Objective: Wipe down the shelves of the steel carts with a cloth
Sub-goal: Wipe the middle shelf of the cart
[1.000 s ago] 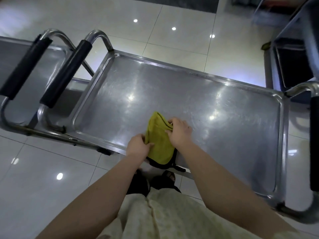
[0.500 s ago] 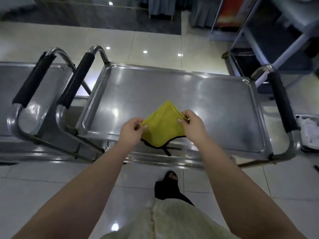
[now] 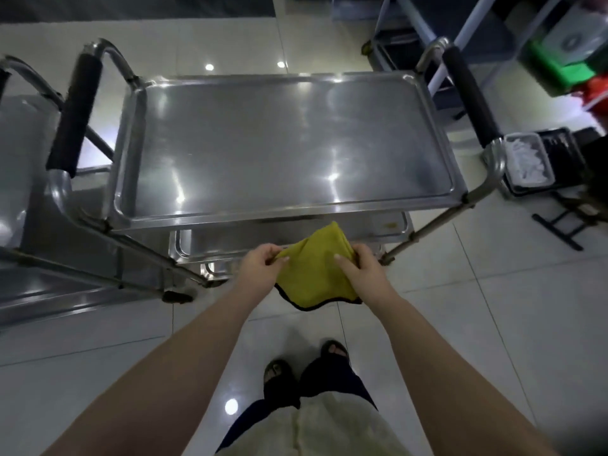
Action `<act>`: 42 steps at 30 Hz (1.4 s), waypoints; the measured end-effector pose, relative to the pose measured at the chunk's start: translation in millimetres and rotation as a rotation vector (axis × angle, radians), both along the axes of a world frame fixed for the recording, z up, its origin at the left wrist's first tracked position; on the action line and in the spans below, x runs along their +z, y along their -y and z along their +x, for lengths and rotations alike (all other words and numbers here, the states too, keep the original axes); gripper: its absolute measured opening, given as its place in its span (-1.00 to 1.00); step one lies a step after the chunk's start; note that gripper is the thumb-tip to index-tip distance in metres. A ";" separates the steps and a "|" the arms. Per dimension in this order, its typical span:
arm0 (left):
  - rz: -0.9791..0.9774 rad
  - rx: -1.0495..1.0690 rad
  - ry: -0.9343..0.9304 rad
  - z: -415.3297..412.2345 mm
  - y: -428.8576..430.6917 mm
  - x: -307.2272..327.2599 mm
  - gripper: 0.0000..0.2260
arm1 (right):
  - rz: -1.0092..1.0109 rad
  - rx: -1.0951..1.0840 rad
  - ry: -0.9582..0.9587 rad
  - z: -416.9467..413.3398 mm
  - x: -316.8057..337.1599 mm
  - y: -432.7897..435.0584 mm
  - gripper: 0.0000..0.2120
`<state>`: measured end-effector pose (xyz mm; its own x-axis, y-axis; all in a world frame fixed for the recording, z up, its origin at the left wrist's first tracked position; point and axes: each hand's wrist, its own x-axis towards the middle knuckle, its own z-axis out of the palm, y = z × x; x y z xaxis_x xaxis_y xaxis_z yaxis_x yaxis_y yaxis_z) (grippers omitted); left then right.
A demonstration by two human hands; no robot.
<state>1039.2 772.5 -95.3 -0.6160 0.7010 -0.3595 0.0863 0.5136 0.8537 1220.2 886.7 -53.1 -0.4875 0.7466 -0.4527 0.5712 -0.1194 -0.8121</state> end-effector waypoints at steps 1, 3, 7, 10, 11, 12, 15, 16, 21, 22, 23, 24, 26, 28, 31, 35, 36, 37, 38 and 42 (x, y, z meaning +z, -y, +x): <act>-0.021 -0.013 -0.008 5.4 -7.3 -11.2 -0.89 | 0.003 -0.002 0.015 3.2 -8.2 -2.0 -0.75; -0.073 -0.070 -0.036 16.0 -23.5 -37.1 -0.89 | 0.017 0.009 0.079 7.2 -27.9 -11.3 -0.58; -0.114 -0.178 -0.076 33.1 -71.4 -103.3 -0.90 | 0.079 -0.002 0.179 15.4 -87.6 -49.5 -0.65; -0.115 -0.323 -0.171 38.7 -115.1 -165.4 -0.74 | 0.234 -0.047 0.164 28.3 -141.3 -95.7 -0.82; -0.112 -0.348 -0.229 37.7 -130.0 -190.0 -0.68 | 0.294 -0.072 0.169 34.4 -159.2 -114.4 -0.82; -0.122 -0.354 -0.285 35.8 -143.2 -211.3 -0.63 | 0.363 -0.102 0.174 41.2 -176.2 -133.1 -0.83; -0.137 -0.338 -0.509 22.1 -181.1 -267.9 -0.57 | 0.730 -0.192 0.141 60.6 -215.6 -188.4 -0.92; -0.122 -0.339 -0.592 15.3 -193.0 -282.7 -0.57 | 0.903 -0.180 0.110 64.3 -226.6 -206.0 -0.93; -0.126 -0.372 -0.951 -29.6 -253.2 -333.7 -0.63 | 1.420 0.120 0.301 66.4 -319.8 -270.1 -0.76; -0.161 -0.386 -0.990 -38.5 -263.7 -340.5 -0.62 | 1.352 0.166 0.362 65.5 -344.3 -273.2 -0.72; -0.182 -0.396 -1.023 -47.0 -273.1 -346.6 -0.60 | 1.263 0.205 0.382 65.4 -366.3 -274.1 -0.67; -0.196 -0.400 -1.046 -54.5 -280.6 -351.7 -0.58 | 1.169 0.242 0.375 65.7 -383.9 -273.7 -0.63; -0.241 -0.409 -1.060 -65.5 -291.9 -360.3 -0.54 | 1.023 0.299 0.357 67.2 -400.9 -269.8 -0.57; -0.285 -0.425 -1.035 -70.9 -299.1 -365.7 -0.53 | 0.881 0.321 0.358 66.0 -399.2 -271.0 -0.46; -0.323 -0.475 -0.999 -70.9 -307.2 -368.2 -0.52 | 0.712 0.177 0.343 52.3 -384.4 -284.9 -0.53; -0.398 -0.494 -0.998 -78.0 -319.4 -369.7 -0.50 | 0.605 0.141 0.643 25.6 -395.6 -307.9 -0.24; -0.414 -0.482 -0.997 -82.3 -321.4 -370.8 -0.48 | 0.585 0.184 0.676 23.1 -404.0 -312.7 -0.20; -0.424 -0.472 -0.994 -86.7 -322.4 -372.0 -0.47 | 0.596 0.220 0.694 24.0 -411.5 -320.5 -0.19; -0.428 -0.467 -0.994 -90.6 -322.8 -373.8 -0.46 | 0.626 0.232 0.706 27.4 -415.9 -330.5 -0.20; -0.389 -0.472 -0.989 -95.0 -326.8 -380.4 -0.44 | 0.705 0.078 0.761 30.8 -418.3 -375.8 -0.24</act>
